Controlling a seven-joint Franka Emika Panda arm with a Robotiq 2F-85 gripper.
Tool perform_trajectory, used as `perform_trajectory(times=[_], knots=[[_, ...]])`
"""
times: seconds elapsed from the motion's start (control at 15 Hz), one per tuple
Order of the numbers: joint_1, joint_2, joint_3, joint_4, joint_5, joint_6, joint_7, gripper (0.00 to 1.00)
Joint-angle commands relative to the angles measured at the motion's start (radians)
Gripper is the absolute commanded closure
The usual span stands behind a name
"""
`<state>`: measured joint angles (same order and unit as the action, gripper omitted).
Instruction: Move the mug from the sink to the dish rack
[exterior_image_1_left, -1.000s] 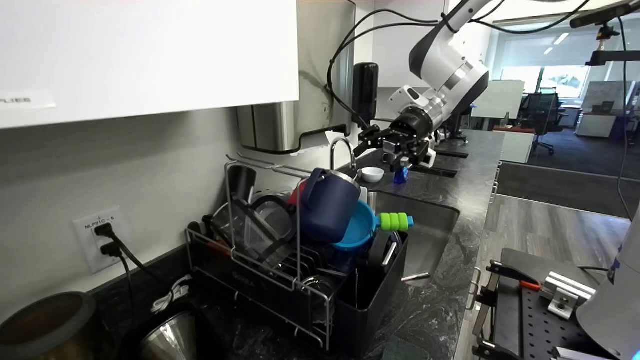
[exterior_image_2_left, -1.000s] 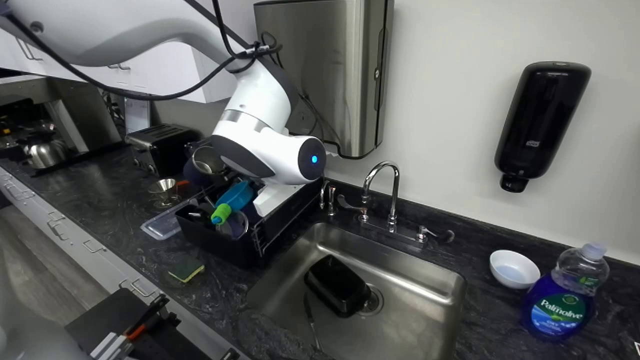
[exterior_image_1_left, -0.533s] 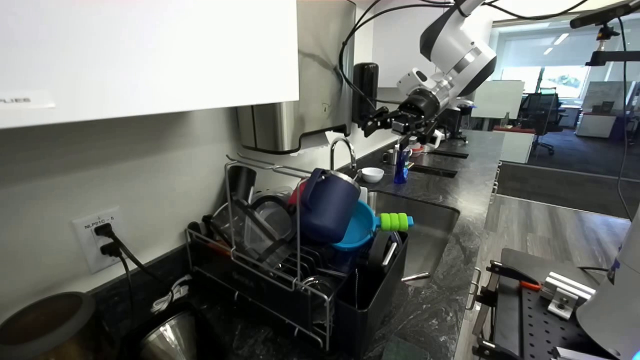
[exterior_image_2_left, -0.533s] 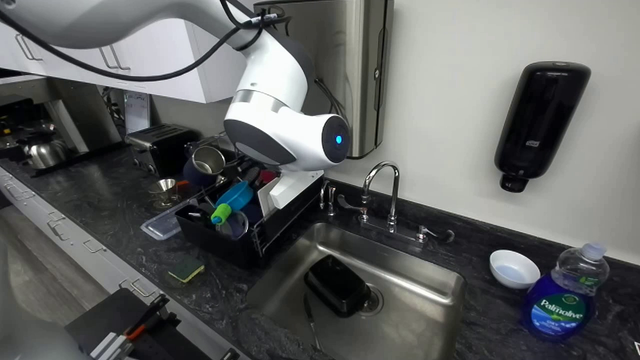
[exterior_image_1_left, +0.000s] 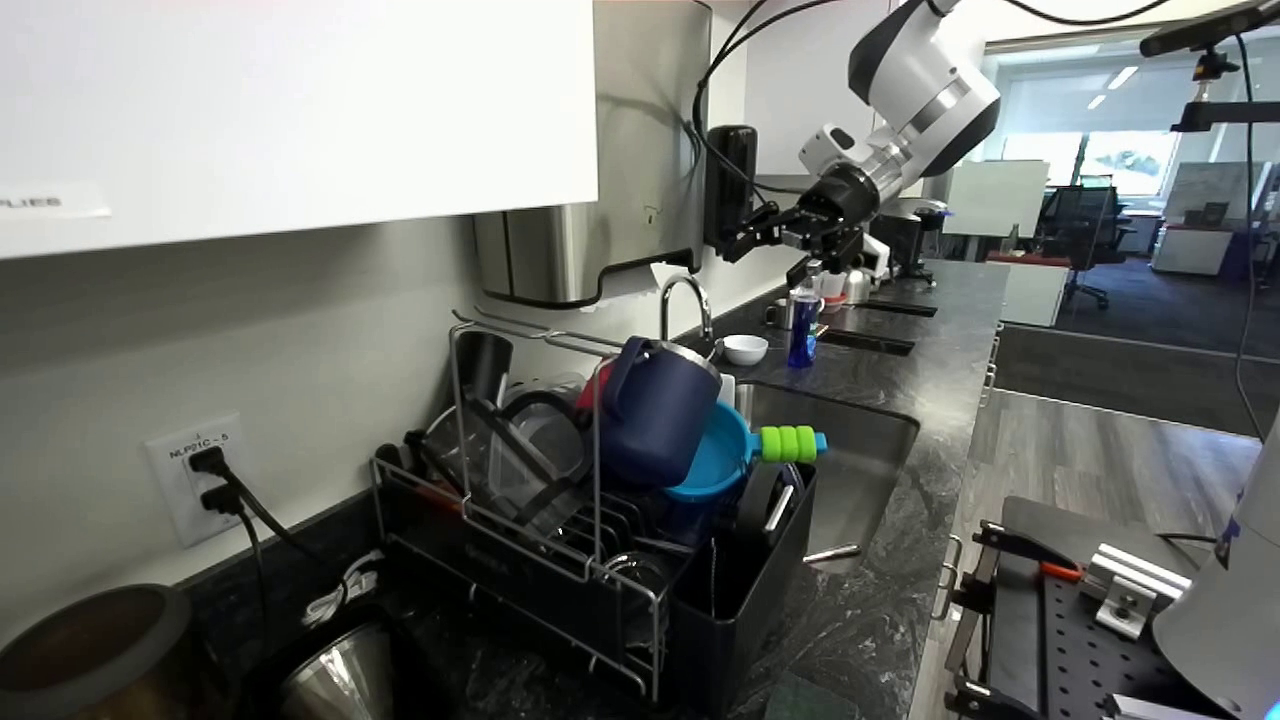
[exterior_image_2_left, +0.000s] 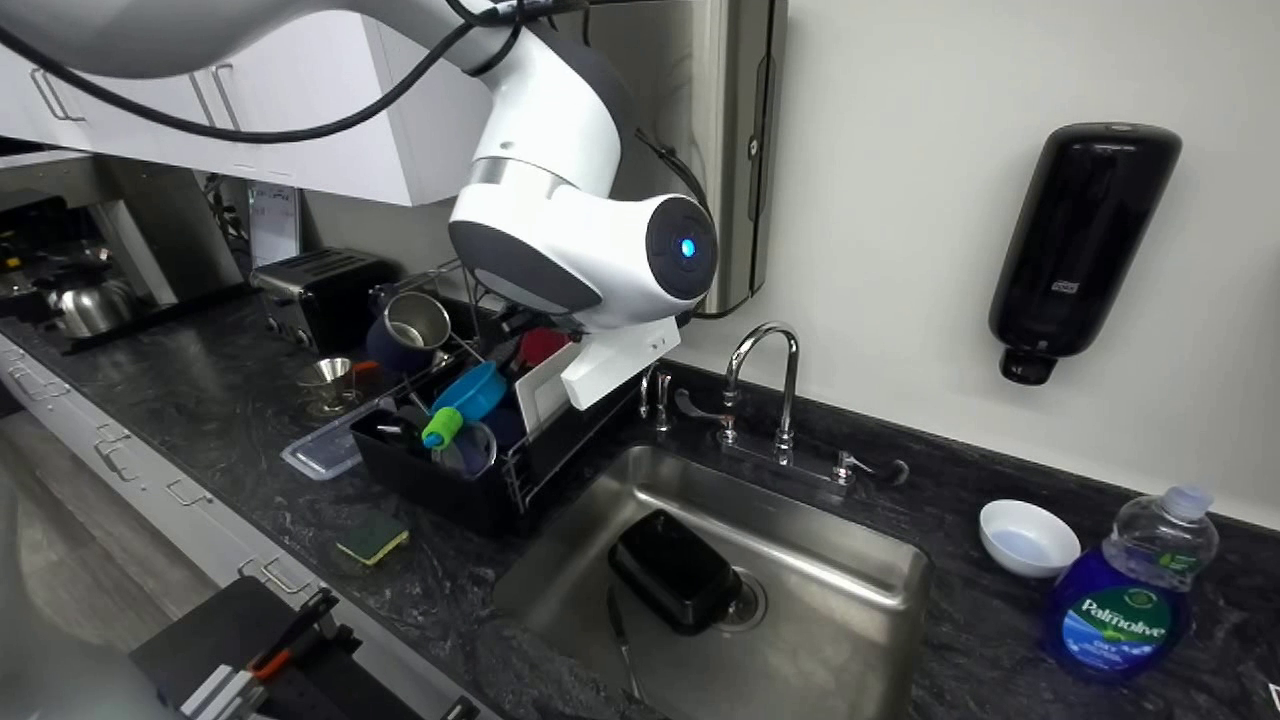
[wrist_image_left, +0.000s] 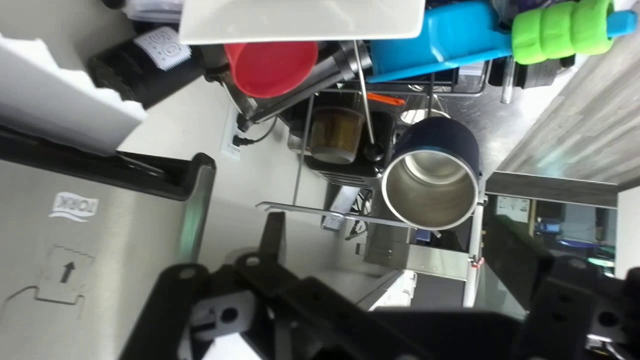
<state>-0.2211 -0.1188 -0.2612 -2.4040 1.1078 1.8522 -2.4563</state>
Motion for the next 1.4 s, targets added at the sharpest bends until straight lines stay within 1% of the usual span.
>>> perform_trajectory(times=[0.0, 0.13, 0.33, 0.73, 0.93, 1.0, 1.07, 1.13, 1.2, 1.33], knots=[[-0.008, -0.046, 0.014, -0.030, 0.038, 0.124, 0.044, 0.00], [-0.007, -0.063, 0.017, -0.042, 0.045, 0.182, 0.074, 0.00], [-0.006, -0.089, 0.018, -0.070, 0.033, 0.233, 0.129, 0.00], [-0.009, -0.175, 0.031, -0.199, -0.023, 0.279, 0.204, 0.00], [-0.007, -0.218, 0.035, -0.257, -0.032, 0.298, 0.191, 0.00], [-0.006, -0.224, 0.029, -0.266, -0.031, 0.271, 0.196, 0.00], [-0.004, -0.225, 0.017, -0.270, -0.042, 0.206, 0.202, 0.00], [0.001, -0.216, -0.010, -0.268, -0.041, 0.083, 0.209, 0.00], [0.002, -0.216, -0.015, -0.275, -0.036, 0.026, 0.199, 0.00], [-0.004, -0.193, -0.029, -0.266, -0.043, -0.122, 0.196, 0.00]])
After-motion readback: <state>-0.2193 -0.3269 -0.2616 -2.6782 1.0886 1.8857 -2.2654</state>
